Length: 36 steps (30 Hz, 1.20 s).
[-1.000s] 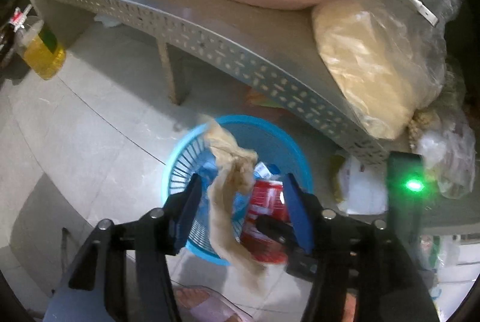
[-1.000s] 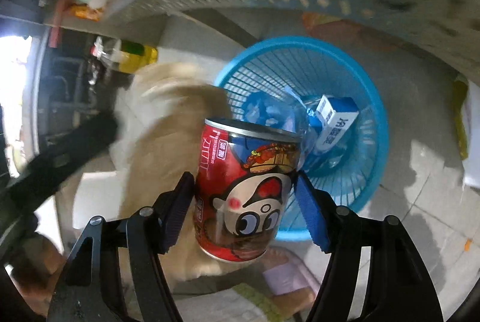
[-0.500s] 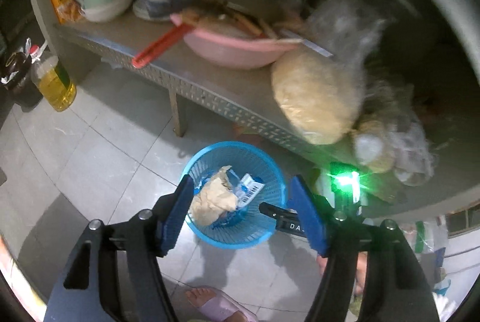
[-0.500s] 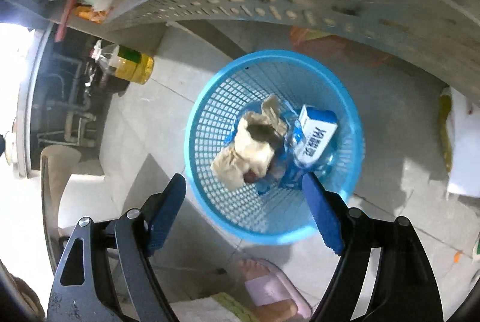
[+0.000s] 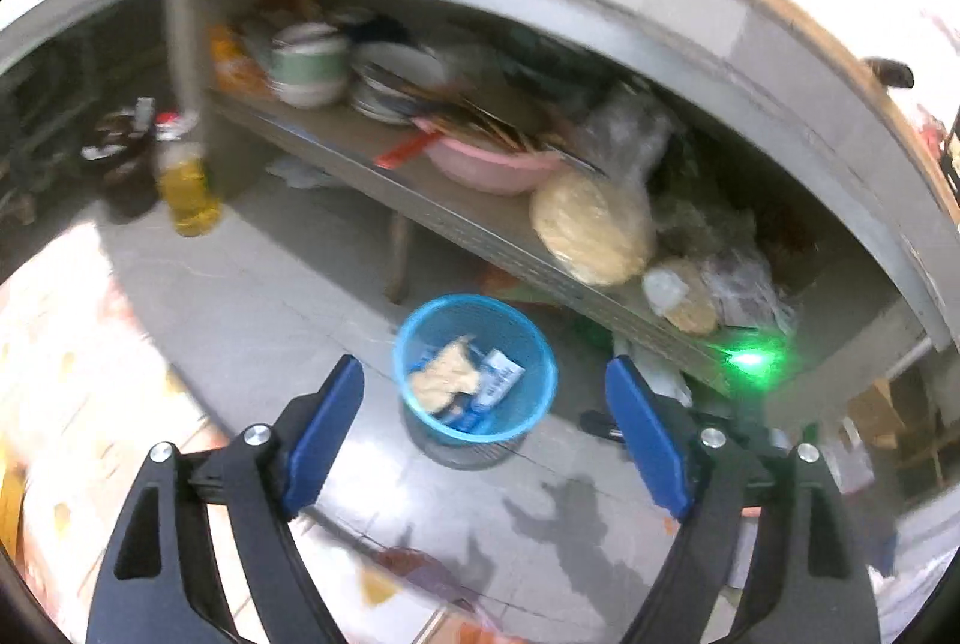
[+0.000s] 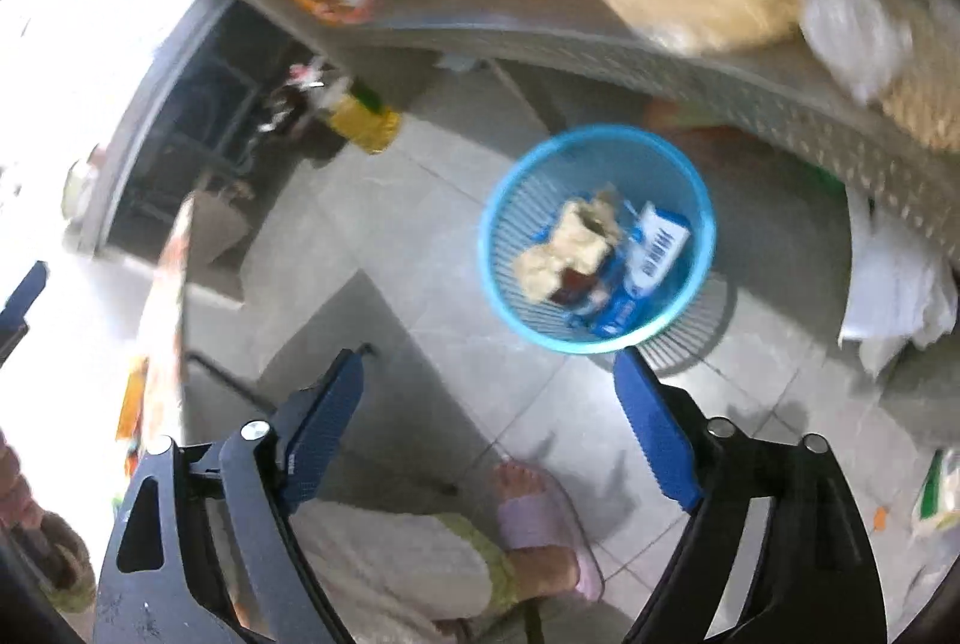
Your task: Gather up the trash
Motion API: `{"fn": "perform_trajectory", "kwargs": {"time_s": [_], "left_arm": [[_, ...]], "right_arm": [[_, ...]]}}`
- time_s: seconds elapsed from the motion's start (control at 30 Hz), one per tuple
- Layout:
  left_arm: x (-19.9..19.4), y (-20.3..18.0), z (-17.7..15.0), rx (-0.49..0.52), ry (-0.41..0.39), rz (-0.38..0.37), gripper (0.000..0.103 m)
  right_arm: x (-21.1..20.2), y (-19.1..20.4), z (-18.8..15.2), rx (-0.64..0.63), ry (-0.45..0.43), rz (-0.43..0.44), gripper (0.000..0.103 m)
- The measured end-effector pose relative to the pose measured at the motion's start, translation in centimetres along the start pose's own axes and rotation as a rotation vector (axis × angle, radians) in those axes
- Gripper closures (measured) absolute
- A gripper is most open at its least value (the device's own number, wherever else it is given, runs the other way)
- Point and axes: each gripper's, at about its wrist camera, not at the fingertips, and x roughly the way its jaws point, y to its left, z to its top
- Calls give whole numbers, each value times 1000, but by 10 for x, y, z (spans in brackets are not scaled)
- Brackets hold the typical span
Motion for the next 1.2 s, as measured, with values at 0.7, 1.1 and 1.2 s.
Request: {"fn": "perform_trajectory", "kwargs": {"time_s": [0.7, 1.1, 1.2], "left_arm": [[-202, 118, -196, -342, -251, 483, 13], [-242, 168, -247, -504, -326, 592, 13], [-242, 178, -255, -537, -334, 589, 13]], "right_arm": [[13, 185, -38, -362, 132, 275, 14], [38, 298, -65, -472, 303, 454, 14], [54, 333, -67, -457, 387, 507, 14]]}}
